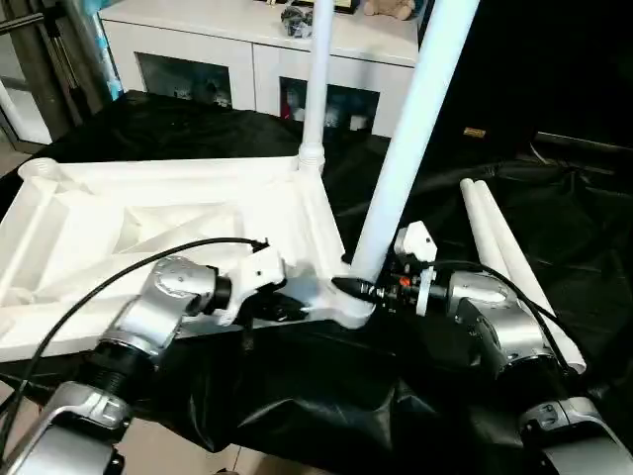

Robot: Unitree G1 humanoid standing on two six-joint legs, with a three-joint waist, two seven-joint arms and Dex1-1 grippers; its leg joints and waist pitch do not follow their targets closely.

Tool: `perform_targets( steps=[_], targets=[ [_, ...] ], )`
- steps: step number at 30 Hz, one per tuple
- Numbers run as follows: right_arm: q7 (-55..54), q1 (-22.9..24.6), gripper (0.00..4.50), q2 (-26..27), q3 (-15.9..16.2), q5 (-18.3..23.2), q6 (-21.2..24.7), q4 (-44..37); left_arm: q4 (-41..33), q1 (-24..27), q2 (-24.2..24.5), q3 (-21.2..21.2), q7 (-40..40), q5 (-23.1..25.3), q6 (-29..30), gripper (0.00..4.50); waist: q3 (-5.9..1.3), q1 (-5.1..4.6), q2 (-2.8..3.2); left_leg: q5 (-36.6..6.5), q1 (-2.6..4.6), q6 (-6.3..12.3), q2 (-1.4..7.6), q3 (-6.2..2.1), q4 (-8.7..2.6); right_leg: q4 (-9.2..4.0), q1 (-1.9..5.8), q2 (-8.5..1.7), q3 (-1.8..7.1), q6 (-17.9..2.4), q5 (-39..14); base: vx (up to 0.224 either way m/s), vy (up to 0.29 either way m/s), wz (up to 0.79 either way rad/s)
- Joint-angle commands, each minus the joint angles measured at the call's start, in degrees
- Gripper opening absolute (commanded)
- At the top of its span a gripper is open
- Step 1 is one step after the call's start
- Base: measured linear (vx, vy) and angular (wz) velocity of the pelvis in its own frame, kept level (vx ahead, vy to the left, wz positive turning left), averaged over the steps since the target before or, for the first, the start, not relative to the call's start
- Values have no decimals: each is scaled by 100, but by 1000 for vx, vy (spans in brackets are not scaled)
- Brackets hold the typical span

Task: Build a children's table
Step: Rotate leg to tighten

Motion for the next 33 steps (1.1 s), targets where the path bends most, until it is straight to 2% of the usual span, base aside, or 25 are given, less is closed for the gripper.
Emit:
perform_targets(
  steps=[1, 2, 3, 4, 8, 11, 14, 16, 17, 18, 20, 21, 22, 23, 24, 25, 26, 27, 30, 32, 33],
  targets=[
    [235, 209, 191, -40, 280, -100, 206, 311, -44, -155, -22, -97, -294, -145, -124, 0, -249, -5, 62, -1093, 5, 155, 144, -1, -440, -455, 257, -410, 242, -1162, -1005, 0, 0, 0],
    [250, 210, 191, -40, 278, -111, 155, 321, -27, -168, -16, -90, -318, -148, -149, 0, -247, -6, 52, -1105, 5, 146, 145, -3, -444, -450, 263, -408, 240, -1181, -977, 0, 0, 0],
    [274, 211, 191, -37, 270, -122, 120, 338, 4, -184, -14, -76, -346, -152, -180, 0, -249, 2, 78, -1115, 13, 137, 145, -5, -446, -450, 259, -412, 241, -1192, -968, 0, 0, 0],
    [297, 213, 191, -33, 261, -126, 97, 351, 31, -201, -12, -61, -379, -163, -205, 0, -247, -2, 65, -1128, 13, 127, 142, -2, -446, -451, 261, -407, 240, -1207, -950, 0, 0, 0],
    [382, 215, 191, -9, 239, -145, 24, 403, 168, -301, 1, -27, -444, -157, -280, 0, -247, 9, 71, -1163, 20, 122, 141, 2, -445, -456, 260, -411, 241, -1239, -934, 0, 0, 0],
    [141, 147, 191, 80, 114, -168, -45, 620, 360, -422, -69, 49, -122, -46, -225, 0, -242, 11, 79, -1221, 21, 88, 149, -2, -453, -456, 261, -420, 244, -1255, -982, 0, 0, 0],
    [-186, 68, 191, 161, -6, -194, -94, 824, 453, -491, -156, 119, 144, -4, -126, 0, -224, 6, 79, -1423, 44, 34, 150, -4, -467, -499, 230, -425, 250, -1201, -1364, 0, 0, 0],
    [-906, -78, 191, 279, -144, -355, -321, 1198, 574, -603, -290, 197, 555, 77, 87, 0, -214, -1, 87, -1559, 65, -55, 147, -14, -477, -530, 214, -434, 247, -1130, -1705, 0, 0, 0],
    [-983, -94, 191, 293, -156, -369, -324, 1233, 584, -614, -311, 209, 605, 80, 115, 0, -214, -5, 80, -1574, 53, -74, 143, -18, -473, -532, 216, -441, 249, -1101, -1799, 0, 0, 0],
    [-1643, -230, 191, 415, -233, -498, -367, 1522, 655, -720, -512, 303, 980, 82, 382, 0, -199, -11, 87, -1641, 42, -115, 144, -36, -491, -563, 212, -445, 247, -984, -2083, 0, 0, 0],
    [-2444, -413, 191, 594, -304, -619, -318, 1850, 769, -884, -803, 383, 1487, 123, 710, 0, -205, -40, 81, -1619, 43, -207, 136, -45, -497, -563, 209, -440, 246, -948, -2182, 0, 0, 0],
    [-2800, -515, 191, 712, -357, -625, -242, 2009, 853, -979, -963, 406, 1759, 159, 869, 0, -216, -34, 107, -1553, 45, -229, 132, -50, -492, -556, 208, -441, 246, -941, -2093, 0, 0, 0],
    [-3063, -609, 191, 823, -413, -594, -129, 2150, 937, -1065, -1117, 426, 2014, 190, 1027, 0, -214, -56, 98, -1553, 40, -233, 129, -37, -486, -546, 192, -426, 256, -968, -2017, 0, 0, 0],
    [-3449, -747, 191, 977, -451, -614, -50, 2355, 1071, -1185, -1360, 476, 2418, 214, 1274, 0, -215, -19, 122, -1568, 61, -214, 118, -40, -474, -565, 191, -427, 248, -975, -1991, 0, 0, 0],
    [-3621, -808, 191, 1045, -462, -629, -25, 2443, 1130, -1235, -1472, 501, 2605, 223, 1392, 0, -214, -42, 126, -1552, 67, -227, 122, -14, -465, -563, 180, -424, 264, -1030, -1899, 0, 0, 0],
    [-3851, -904, 191, 1140, -472, -662, -15, 2588, 1224, -1308, -1640, 538, 2890, 241, 1537, 0, -219, -10, 113, -1539, 56, -203, 108, -26, -462, -567, 202, -419, 248, -1033, -1852, 0, 0, 0],
    [-3989, -964, 191, 1196, -476, -686, -20, 2681, 1283, -1350, -1741, 559, 3063, 252, 1619, 0, -218, -10, 111, -1512, 53, -174, 110, -14, -456, -556, 188, -414, 252, -1051, -1761, 0, 0, 0],
    [-4238, -1086, 191, 1325, -485, -732, -24, 2844, 1385, -1409, -1965, 603, 3372, 259, 1698, 0, -221, 10, 128, -1531, 69, -137, 109, -6, -446, -564, 184, -413, 251, -1055, -1710, 0, 0, 0],
    [-4500, -1246, 191, 1523, -582, -685, 38, 3018, 1506, -1463, -2198, 573, 3678, 343, 1701, 0, -227, 19, 123, -1464, 54, -51, 99, 3, -442, -555, 197, -399, 251, -1077, -1486, 0, 0, 0],
    [-4556, -1303, 191, 1600, -614, -696, 33, 3091, 1520, -1470, -2216, 542, 3701, 395, 1716, 0, -228, 7, 133, -1397, -8, -15, 99, -16, -462, -547, 238, -403, 239, -1018, -1480, 0, 0, 0],
    [-4565, -1315, 191, 1612, -618, -711, 21, 3110, 1522, -1474, -2220, 544, 3704, 396, 1730, 0, -224, 5, 135, -1402, -9, -13, 100, -19, -466, -550, 234, -403, 235, -989, -1526, 0, 0, 0]
  ],
)
